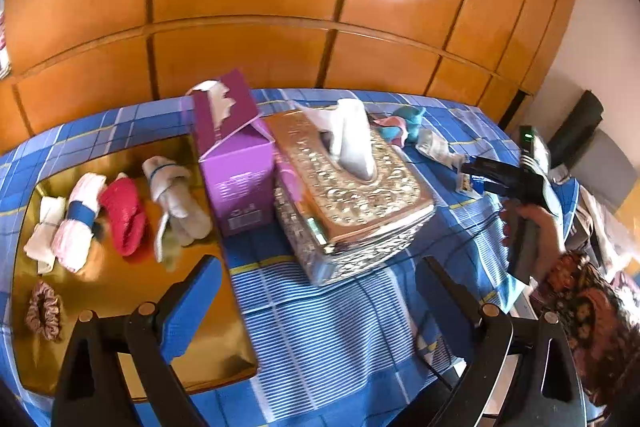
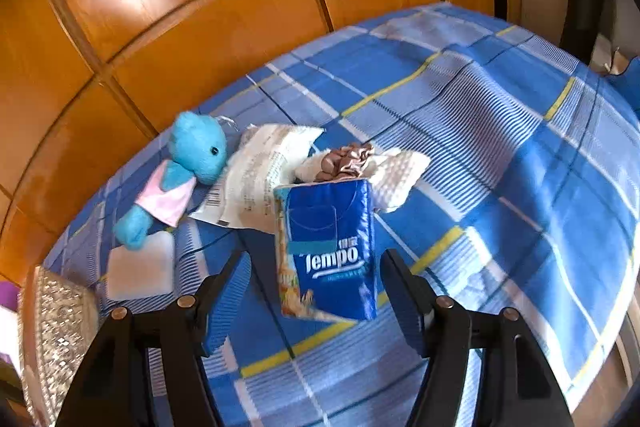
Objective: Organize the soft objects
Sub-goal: 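Grasp the blue Tempo tissue pack with the right tool while the left tool moves back to the bed, then grasp the white waffle cloth with brown scrunchie with the left tool while the right tool holds the Tempo pack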
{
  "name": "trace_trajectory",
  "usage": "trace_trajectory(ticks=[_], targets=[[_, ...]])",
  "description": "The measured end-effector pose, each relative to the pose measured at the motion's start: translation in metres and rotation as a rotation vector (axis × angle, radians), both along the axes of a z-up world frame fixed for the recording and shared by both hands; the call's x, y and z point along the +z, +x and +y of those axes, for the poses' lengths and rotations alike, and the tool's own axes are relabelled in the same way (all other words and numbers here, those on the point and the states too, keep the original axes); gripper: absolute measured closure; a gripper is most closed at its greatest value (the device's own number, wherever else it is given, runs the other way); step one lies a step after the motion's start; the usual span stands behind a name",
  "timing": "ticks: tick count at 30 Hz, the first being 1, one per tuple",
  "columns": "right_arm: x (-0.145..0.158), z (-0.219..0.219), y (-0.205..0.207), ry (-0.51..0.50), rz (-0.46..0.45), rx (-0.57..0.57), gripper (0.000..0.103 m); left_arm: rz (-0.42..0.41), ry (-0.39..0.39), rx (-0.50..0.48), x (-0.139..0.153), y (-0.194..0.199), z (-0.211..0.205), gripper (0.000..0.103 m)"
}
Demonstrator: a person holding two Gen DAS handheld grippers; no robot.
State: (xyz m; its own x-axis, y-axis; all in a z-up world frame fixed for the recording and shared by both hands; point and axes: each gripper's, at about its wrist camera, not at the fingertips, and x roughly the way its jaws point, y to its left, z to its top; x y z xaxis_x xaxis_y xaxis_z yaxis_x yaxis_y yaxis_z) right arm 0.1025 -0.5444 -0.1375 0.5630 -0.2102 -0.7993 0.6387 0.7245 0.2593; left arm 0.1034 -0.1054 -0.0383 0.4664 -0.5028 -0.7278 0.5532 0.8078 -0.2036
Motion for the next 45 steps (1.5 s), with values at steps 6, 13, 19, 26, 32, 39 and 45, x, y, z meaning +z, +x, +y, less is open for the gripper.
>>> trace_trajectory(ticks=[6,13,19,26,32,39,45], targets=[[-0.018,-0.007,0.000,-0.015,-0.020,-0.001,0.049,0.002,0.019,-0.041,0.002,-0.002,-0.024,0.005],[-0.016,-0.009,-0.040,-0.023,-0.169,-0.024,0.051,0.002,0.012,-0.113,0.012,-0.004,-0.063,0.005],[-0.025,-0.027,-0.073,0.081,-0.301,-0.117,0.051,-0.023,0.036,-0.218,0.021,-0.004,-0.120,0.005],[-0.028,-0.028,-0.075,0.078,-0.336,-0.111,0.051,-0.032,0.102,-0.294,0.027,0.017,-0.199,0.005],[-0.029,-0.029,-0.078,0.083,-0.368,-0.112,0.051,-0.028,0.244,-0.381,0.020,0.046,-0.274,0.004],[-0.028,-0.029,-0.092,0.057,-0.422,-0.175,0.051,0.141,0.153,-0.397,-0.001,0.075,-0.343,0.004],[-0.028,-0.031,-0.103,0.046,-0.467,-0.239,0.051,0.520,0.037,-0.293,-0.053,0.108,-0.392,0.004]])
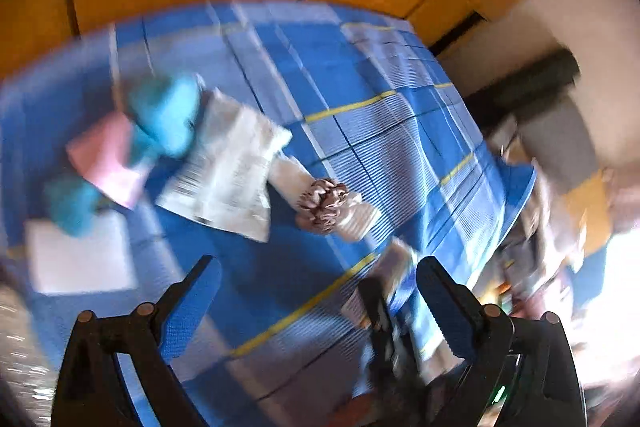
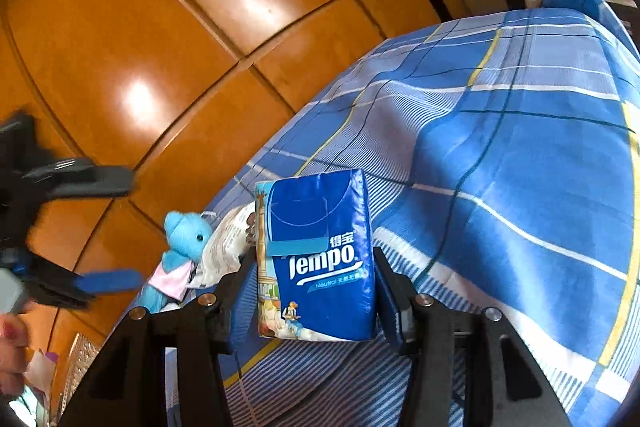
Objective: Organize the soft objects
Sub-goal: 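Grasp the white waffle cloth with brown scrunchie with the left tool while the right tool holds the Tempo pack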
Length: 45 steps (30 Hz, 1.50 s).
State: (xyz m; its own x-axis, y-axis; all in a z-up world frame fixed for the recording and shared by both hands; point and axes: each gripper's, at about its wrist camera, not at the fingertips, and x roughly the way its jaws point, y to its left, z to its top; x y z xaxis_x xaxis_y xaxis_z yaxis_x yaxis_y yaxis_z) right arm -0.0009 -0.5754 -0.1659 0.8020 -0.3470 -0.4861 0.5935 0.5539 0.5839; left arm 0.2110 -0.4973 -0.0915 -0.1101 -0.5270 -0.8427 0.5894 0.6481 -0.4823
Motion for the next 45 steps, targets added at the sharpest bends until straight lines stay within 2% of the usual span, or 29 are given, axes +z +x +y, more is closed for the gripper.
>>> trace_trajectory(ticks=[5,9,13,19,21,23,27,32,39,45], targets=[[-0.001,-0.002,-0.005,0.003,-0.023,-0.022,0.051,0.156,0.021,0.002,-0.036,0.005,-0.044,0.005],[-0.001,-0.003,-0.007,0.004,-0.036,-0.023,0.051,0.205,0.048,0.025,-0.057,0.010,-0.065,0.009],[-0.003,-0.002,-0.008,0.003,-0.041,-0.022,0.051,0.201,0.047,0.059,-0.066,0.015,-0.075,0.016],[-0.003,-0.002,-0.009,0.002,-0.040,-0.021,0.051,0.155,0.079,0.049,-0.072,0.016,-0.090,0.021],[-0.003,-0.002,-0.009,0.002,-0.040,-0.021,0.051,0.156,0.075,0.058,-0.073,0.018,-0.090,0.034],[-0.003,-0.002,-0.009,0.003,-0.039,-0.021,0.051,0.138,0.084,0.064,-0.074,0.020,-0.087,0.042],[-0.003,-0.002,-0.009,0.002,-0.039,-0.021,0.051,0.126,0.057,0.062,-0.075,0.021,-0.076,0.048],[-0.003,-0.002,-0.009,0.002,-0.039,-0.021,0.051,0.119,0.040,0.060,-0.074,0.020,-0.066,0.051],[-0.003,-0.001,-0.007,-0.002,-0.027,-0.020,0.051,0.163,0.019,0.082,-0.070,0.019,-0.050,0.053],[-0.003,-0.001,-0.006,-0.001,-0.026,-0.022,0.051,0.190,-0.042,0.090,-0.051,0.012,-0.026,0.053]])
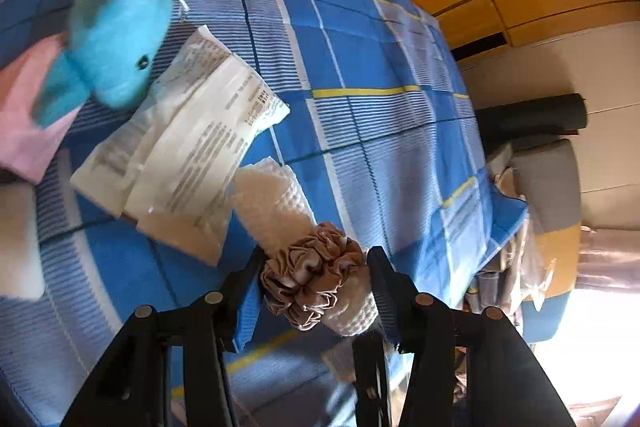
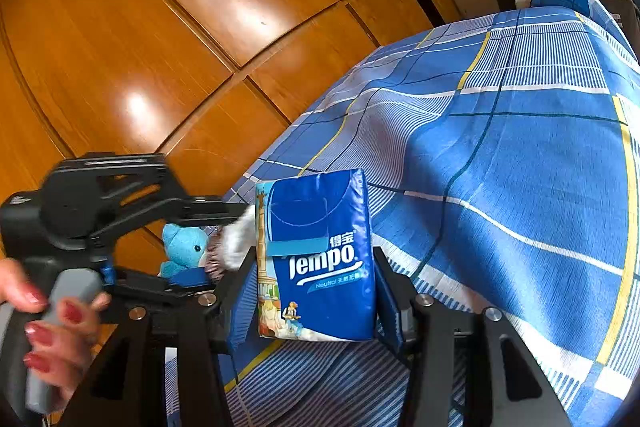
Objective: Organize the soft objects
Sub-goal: 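Grasp the white waffle cloth with brown scrunchie with the left tool while the right tool holds the Tempo pack, then carry the white cloth and scrunchie into the gold tray and open the left tool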
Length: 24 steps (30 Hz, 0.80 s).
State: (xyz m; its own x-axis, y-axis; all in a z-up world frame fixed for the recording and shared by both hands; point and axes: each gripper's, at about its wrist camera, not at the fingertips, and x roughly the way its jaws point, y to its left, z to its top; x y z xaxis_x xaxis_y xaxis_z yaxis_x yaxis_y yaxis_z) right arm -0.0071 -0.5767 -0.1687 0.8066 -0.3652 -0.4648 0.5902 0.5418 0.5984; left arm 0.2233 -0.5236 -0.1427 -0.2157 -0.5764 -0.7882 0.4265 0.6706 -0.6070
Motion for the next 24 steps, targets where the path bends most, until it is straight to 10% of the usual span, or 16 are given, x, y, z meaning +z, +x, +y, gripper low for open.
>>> trace_trajectory(ticks=[11,24], targets=[[0.001,0.001,0.001,-0.001,0.014,-0.004,0.051,-0.042,-0.103,-0.033,0.045,-0.043,0.068,0.053],[0.002,0.006,0.005,-0.003,0.044,-0.020,0.051,-0.429,-0.169,-0.175,0.114,-0.125,0.187,0.053]])
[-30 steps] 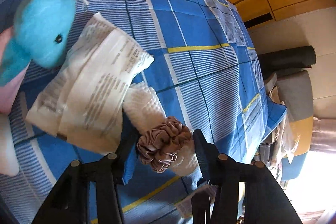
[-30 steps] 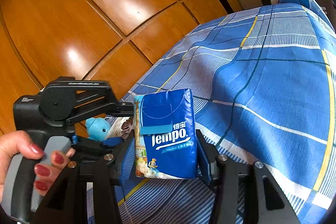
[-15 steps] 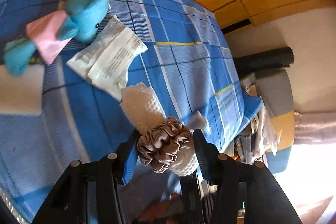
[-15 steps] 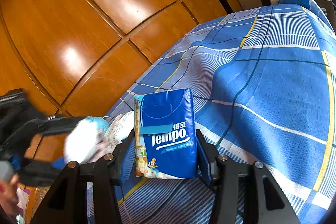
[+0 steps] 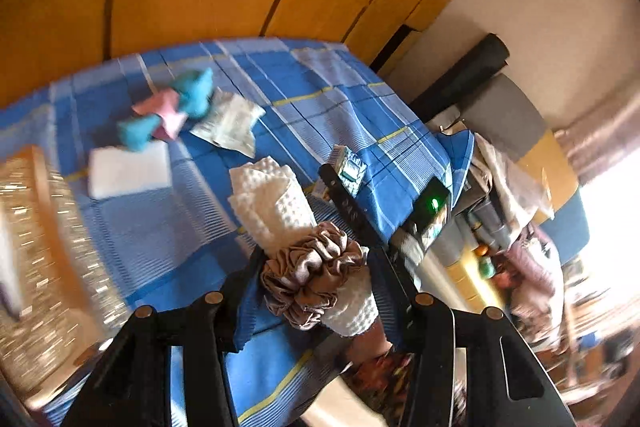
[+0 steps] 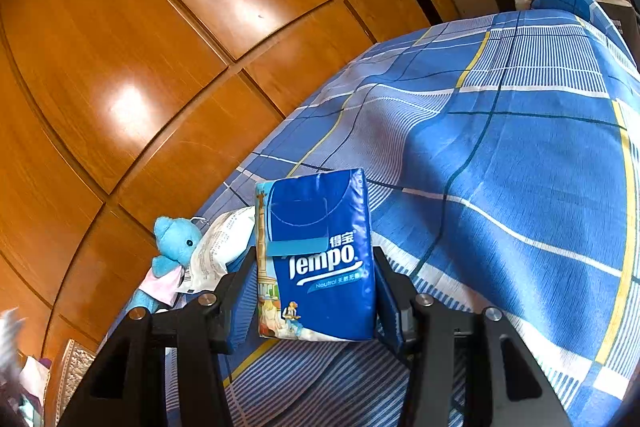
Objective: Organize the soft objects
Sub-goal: 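Carry the white cloth and scrunchie into the gold tray and open the left tool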
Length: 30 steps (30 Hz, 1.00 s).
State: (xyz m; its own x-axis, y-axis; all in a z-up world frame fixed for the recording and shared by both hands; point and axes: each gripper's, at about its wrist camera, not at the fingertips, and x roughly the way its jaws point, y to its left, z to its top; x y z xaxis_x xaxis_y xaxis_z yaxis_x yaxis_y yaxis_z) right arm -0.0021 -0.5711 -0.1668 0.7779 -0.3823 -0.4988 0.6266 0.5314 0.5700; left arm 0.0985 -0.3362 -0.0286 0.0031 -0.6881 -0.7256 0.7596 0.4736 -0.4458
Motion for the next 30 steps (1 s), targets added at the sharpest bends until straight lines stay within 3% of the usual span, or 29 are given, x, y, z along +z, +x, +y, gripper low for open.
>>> trace_trajectory(ticks=[4,16,25,30], targets=[[0.000,0.001,0.002,-0.002,0.018,-0.004,0.051,-0.057,-0.017,0.026,0.012,-0.007,0.041,0.053],[0.011,0.015,0.013,-0.095,0.106,0.025,0.051,-0.153,-0.018,0.289,0.025,0.012,0.185,0.053],[0.012,0.018,0.019,-0.109,0.157,0.016,0.051,-0.122,0.127,0.495,-0.013,0.047,0.300,0.052],[0.014,0.021,0.023,-0.127,0.192,0.014,0.051,-0.111,0.246,0.550,-0.044,0.070,0.348,0.052]])
